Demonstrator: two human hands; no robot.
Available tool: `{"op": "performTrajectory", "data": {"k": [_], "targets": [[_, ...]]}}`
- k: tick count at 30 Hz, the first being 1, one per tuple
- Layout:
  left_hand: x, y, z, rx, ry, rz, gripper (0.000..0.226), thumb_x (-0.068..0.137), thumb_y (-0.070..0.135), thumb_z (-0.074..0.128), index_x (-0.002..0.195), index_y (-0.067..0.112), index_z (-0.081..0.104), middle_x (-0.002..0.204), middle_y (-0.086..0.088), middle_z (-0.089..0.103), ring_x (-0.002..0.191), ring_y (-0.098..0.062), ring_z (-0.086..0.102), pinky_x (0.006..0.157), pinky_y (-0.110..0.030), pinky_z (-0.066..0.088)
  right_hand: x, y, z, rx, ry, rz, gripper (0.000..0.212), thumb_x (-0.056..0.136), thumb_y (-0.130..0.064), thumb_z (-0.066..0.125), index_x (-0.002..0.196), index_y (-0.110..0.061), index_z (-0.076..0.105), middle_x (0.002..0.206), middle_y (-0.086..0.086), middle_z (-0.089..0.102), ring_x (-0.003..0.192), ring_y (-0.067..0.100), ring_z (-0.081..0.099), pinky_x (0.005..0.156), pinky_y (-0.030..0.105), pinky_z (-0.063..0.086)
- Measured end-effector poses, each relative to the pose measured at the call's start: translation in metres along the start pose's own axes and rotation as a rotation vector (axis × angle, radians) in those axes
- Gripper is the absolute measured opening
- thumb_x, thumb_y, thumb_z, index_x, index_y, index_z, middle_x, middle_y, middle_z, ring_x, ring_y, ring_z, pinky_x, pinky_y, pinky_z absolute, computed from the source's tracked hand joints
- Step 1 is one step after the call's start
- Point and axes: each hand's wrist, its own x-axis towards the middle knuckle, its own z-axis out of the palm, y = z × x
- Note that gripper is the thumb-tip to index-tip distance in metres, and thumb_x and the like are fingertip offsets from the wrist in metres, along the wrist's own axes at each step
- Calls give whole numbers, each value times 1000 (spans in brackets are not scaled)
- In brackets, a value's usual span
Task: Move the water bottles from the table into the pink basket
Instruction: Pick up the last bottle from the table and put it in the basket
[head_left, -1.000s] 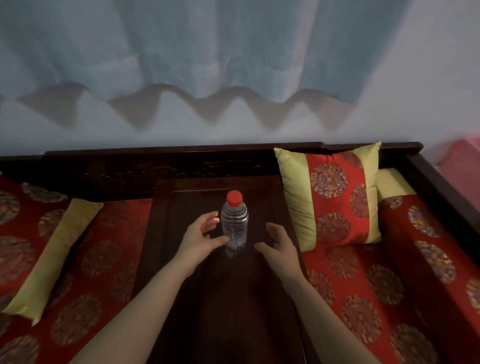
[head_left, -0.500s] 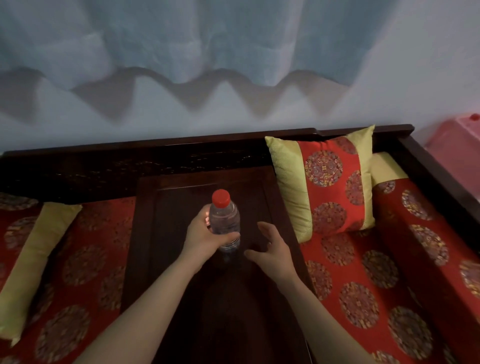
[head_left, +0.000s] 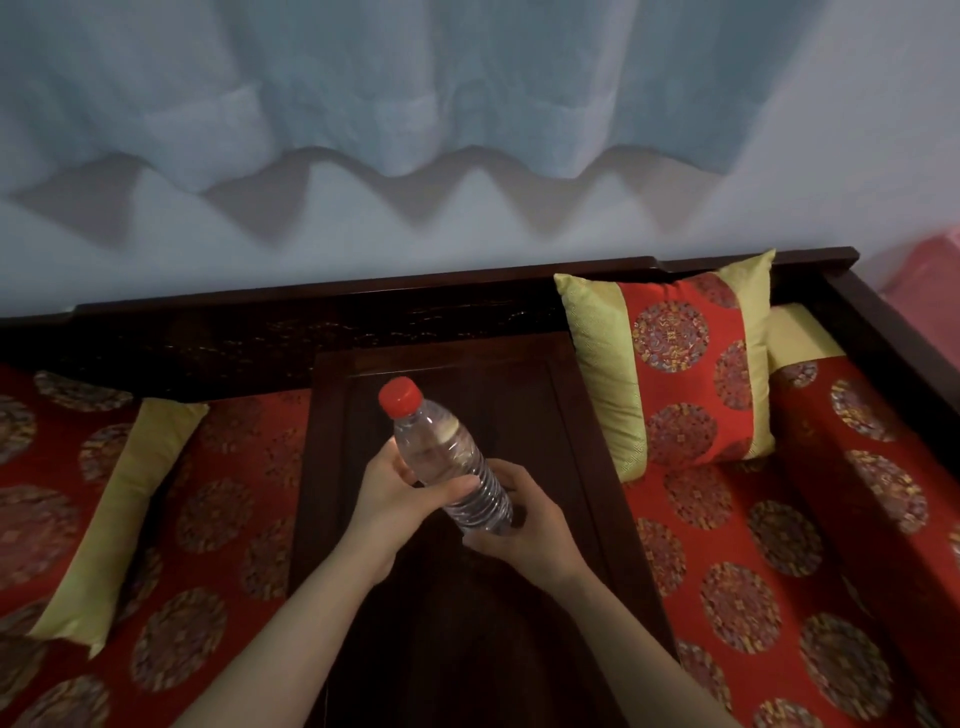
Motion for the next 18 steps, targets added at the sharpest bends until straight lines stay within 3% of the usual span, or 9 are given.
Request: {"op": "performTrajectory", "data": {"k": [3, 6, 8, 14, 18], "targets": [[-19, 9, -4, 15, -15, 9, 57, 58, 20, 90, 108, 30, 63, 102, 7, 75, 97, -6, 69, 81, -24, 52, -15, -10, 4, -15, 19, -38, 70, 58, -31, 88, 121, -36, 58, 112, -7, 69, 100, 9, 67, 86, 32, 56], [-39, 24, -10, 12, -64, 26, 62, 60, 26, 89, 115, 30, 59, 106, 8, 73, 101, -5, 68, 81, -21, 53, -33, -21, 2, -34, 47, -93, 66, 58, -30, 88, 116, -43, 60, 108, -13, 71, 95, 3, 67, 78, 14, 50], [-55, 35, -15, 7, -71, 43, 62, 59, 35, 86, 115, 29, 60, 107, 13, 73, 101, -2, 67, 83, -21, 52, -46, -28, -1, -44, 53, -118, 65, 58, -31, 89, 116, -42, 62, 107, -14, 71, 95, 1, 66, 77, 9, 48], [-111, 56, -16, -29, 19, 156, 71, 56, 34, 88, 119, 39, 57, 112, 11, 71, 103, -5, 67, 81, -23, 54, -91, -44, -14, -50, 35, -190, 65, 56, -32, 89, 113, -45, 62, 110, -12, 69, 98, 2, 66, 79, 11, 49], [-150, 62, -5, 10, 52, 206, 59, 53, 39, 89, 103, 45, 60, 106, 17, 71, 98, -3, 68, 72, -16, 54, -129, -49, -28, -66, 12, -228, 64, 55, -33, 89, 113, -44, 63, 110, -11, 70, 97, 6, 66, 81, 15, 51]]}}
